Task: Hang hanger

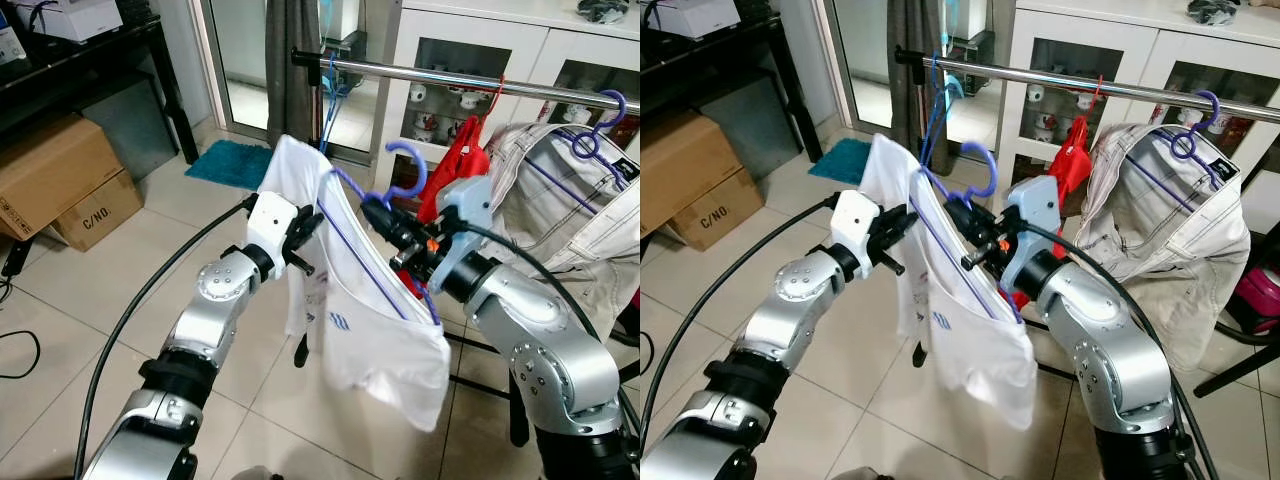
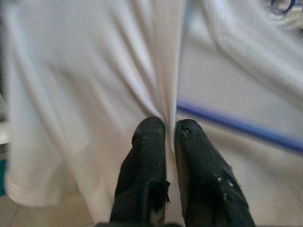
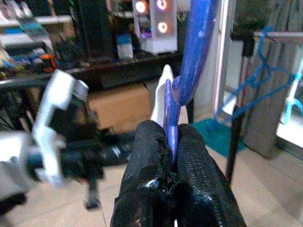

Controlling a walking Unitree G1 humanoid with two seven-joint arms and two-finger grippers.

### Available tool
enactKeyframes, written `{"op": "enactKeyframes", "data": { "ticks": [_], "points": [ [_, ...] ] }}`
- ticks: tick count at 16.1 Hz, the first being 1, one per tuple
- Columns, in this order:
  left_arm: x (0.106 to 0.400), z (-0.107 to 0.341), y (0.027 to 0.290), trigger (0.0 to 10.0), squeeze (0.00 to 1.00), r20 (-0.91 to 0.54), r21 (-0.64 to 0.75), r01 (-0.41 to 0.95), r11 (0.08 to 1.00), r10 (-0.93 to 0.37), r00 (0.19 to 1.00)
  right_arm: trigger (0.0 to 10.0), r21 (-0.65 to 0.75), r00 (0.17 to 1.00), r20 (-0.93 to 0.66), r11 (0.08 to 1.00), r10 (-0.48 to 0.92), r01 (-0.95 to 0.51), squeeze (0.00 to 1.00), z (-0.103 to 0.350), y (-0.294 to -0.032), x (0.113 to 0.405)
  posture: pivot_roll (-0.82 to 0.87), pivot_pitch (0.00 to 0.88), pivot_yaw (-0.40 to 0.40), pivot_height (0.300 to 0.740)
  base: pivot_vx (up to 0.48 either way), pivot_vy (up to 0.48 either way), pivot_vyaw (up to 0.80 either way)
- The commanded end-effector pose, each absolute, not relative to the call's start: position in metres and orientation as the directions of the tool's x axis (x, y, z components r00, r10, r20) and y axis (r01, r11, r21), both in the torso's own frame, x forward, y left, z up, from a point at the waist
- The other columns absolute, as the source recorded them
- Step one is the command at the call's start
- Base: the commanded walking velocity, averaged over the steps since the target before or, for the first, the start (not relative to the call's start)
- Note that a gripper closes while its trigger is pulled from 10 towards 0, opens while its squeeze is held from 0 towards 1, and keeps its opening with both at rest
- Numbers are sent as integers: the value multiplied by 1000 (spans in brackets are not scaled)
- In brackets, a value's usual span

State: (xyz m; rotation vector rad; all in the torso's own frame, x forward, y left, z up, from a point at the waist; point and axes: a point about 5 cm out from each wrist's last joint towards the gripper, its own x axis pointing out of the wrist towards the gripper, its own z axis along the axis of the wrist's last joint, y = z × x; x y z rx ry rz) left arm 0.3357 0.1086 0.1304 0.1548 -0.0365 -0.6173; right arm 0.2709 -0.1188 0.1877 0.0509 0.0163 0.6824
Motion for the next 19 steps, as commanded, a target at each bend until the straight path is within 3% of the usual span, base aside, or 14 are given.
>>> {"op": "enactKeyframes", "data": {
  "ticks": [1, 5, 6, 7, 9, 11, 12, 13, 14, 15, 19],
  "points": [
    [334, 139, 114, 0, 0, 19, 154, 567, 809, -576, 817, 0, 34, 795, -51, 796, 605, -604, 0, 180, -123, 272, -148, 0, 42, 740, 0, 0, 0],
    [315, 169, 132, 0, 0, 109, 155, 547, 823, -565, 818, 0, -30, 787, -188, 798, 587, -602, 0, 155, -132, 267, -132, 0, 49, 740, 0, 0, 0],
    [314, 177, 140, 0, 0, 126, 163, 518, 840, -539, 833, 0, -42, 757, -204, 767, 620, -640, 0, 152, -131, 263, -128, 0, 51, 740, 0, 0, 0],
    [323, 191, 163, 0, 0, 138, 202, 422, 884, -453, 881, 0, -37, 668, -200, 676, 716, -736, 0, 152, -126, 251, -121, 0, 56, 740, 0, 0, 0],
    [335, 195, 185, 0, 0, 107, 229, 342, 912, -372, 922, 0, -20, 619, -183, 626, 764, -779, 0, 155, -124, 244, -127, 0, 71, 740, 0, 0, 0],
    [338, 190, 185, 0, 0, 48, 222, 392, 893, -412, 910, 0, -26, 639, -160, 644, 753, -765, 0, 160, -127, 246, -134, 0, 84, 740, 0, 0, 0],
    [332, 183, 171, 0, 0, 53, 195, 424, 884, -442, 896, 0, -13, 674, -125, 678, 728, -735, 0, 164, -129, 250, -136, 0, 87, 740, 0, 0, 0],
    [328, 179, 164, 9255, 0, 52, 187, 440, 878, -456, 889, 0, -6, 694, -111, 698, 711, -716, 0, 166, -130, 253, -137, 0, 87, 740, 0, 0, 0],
    [322, 173, 150, 10000, 4, 73, 192, 451, 872, -471, 879, 0, 8, 721, -91, 724, 687, -689, 0, 167, -130, 257, -136, 0, 84, 740, 0, 0, 0],
    [318, 169, 140, 10000, 1000, 101, 206, 453, 867, -479, 872, 0, 26, 738, -77, 741, 670, -670, 0, 167, -128, 260, -134, 0, 81, 740, 0, 0, 0],
    [303, 157, 122, 10000, 1000, 163, 339, 350, 873, -421, 892, 0, 102, 730, -21, 728, 683, -678, 0, 171, -108, 266, -129, 0, 67, 740, 0, 0, 0]
  ]
}}
